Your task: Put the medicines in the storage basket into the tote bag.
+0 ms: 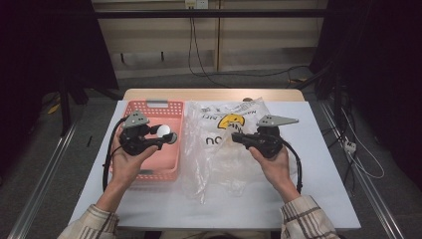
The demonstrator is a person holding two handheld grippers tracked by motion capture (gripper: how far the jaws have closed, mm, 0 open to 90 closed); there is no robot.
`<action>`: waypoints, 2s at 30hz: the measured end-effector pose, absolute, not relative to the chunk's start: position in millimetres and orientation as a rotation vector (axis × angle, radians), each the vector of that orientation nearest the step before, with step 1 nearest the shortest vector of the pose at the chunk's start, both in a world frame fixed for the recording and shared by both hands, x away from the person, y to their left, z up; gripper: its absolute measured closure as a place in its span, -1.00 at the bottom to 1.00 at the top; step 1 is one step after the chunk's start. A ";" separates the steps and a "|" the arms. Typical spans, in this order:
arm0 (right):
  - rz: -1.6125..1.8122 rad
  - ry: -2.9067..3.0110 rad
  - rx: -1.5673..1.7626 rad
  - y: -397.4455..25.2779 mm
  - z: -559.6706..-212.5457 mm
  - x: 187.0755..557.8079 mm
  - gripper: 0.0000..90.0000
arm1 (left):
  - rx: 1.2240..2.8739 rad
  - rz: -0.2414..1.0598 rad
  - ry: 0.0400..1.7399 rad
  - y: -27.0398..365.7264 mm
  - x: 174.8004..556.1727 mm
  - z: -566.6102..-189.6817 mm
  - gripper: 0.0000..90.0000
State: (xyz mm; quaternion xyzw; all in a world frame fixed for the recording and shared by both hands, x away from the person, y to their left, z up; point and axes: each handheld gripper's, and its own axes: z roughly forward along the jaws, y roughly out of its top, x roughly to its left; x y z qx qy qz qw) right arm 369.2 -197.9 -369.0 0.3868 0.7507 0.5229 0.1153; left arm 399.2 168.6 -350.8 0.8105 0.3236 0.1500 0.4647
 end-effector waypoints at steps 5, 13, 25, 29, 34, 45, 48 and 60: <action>1.531 2.200 1.136 -197.8 -369.2 369.2 1.00 | 1.995 0.341 0.749 159.0 391.7 -346.6 0.14; 1.530 2.198 1.135 -198.2 -369.2 369.2 1.00 | 1.980 0.275 0.708 151.4 387.3 -342.2 0.14; 1.524 2.204 1.134 -196.5 -369.6 368.7 1.00 | 1.978 0.246 0.611 128.0 365.8 -331.7 0.14; 1.524 2.207 1.133 -195.7 -369.9 368.3 1.00 | 1.982 0.249 0.604 118.5 359.2 -330.4 0.13; 1.523 2.209 1.133 -196.3 -370.6 369.2 1.00 | 1.978 0.241 0.565 108.5 350.4 -327.7 0.13; 1.515 2.217 1.139 -194.5 -372.9 370.2 1.00 | 2.000 0.200 0.499 80.4 331.1 -325.8 0.13; 1.515 2.224 1.131 -194.1 -373.0 370.2 1.00 | 2.021 0.167 0.484 67.0 329.3 -332.6 0.13; 1.525 2.230 1.149 -196.5 -376.8 371.4 1.00 | 2.131 0.126 0.477 21.5 331.8 -368.8 0.13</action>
